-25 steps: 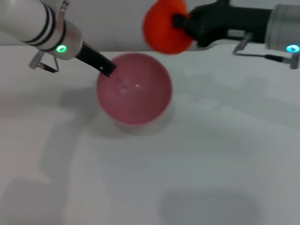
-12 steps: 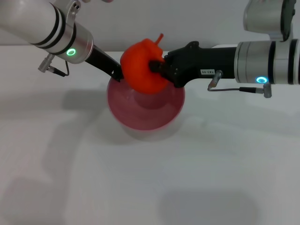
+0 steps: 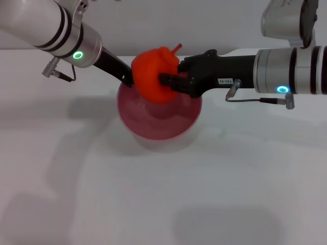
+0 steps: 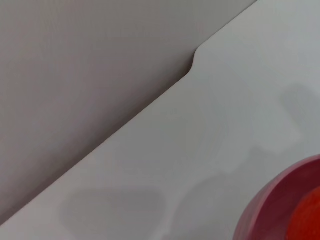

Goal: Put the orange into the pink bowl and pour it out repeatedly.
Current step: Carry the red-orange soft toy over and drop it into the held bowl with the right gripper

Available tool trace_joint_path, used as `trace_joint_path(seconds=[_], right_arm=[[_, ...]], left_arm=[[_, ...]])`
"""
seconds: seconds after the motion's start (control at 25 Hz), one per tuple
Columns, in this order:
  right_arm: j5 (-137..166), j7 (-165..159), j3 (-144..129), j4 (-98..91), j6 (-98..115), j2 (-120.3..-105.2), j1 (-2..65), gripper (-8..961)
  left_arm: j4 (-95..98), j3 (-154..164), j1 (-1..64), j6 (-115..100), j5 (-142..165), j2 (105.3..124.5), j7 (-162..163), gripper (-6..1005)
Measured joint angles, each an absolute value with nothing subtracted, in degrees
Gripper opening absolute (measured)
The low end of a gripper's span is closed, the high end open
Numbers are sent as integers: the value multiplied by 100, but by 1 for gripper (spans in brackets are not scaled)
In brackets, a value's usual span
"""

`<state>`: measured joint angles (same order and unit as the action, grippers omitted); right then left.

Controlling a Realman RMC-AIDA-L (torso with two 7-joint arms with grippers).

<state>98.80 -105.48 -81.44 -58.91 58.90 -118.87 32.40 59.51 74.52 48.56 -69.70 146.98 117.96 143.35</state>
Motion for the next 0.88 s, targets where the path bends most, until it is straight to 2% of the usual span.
trace_joint_path(seconds=[0.56, 0.88], right_arm=[[9877, -10537, -8112, -5982, 5908, -11874, 3238, 602], [9897, -10568, -7999, -6568, 5954, -11885, 2848, 602]], left_arm=[[5893, 7376, 4803, -6803, 14769, 11769, 14335, 43], [5878, 6938, 4753, -6801, 15112, 11713, 14334, 43]])
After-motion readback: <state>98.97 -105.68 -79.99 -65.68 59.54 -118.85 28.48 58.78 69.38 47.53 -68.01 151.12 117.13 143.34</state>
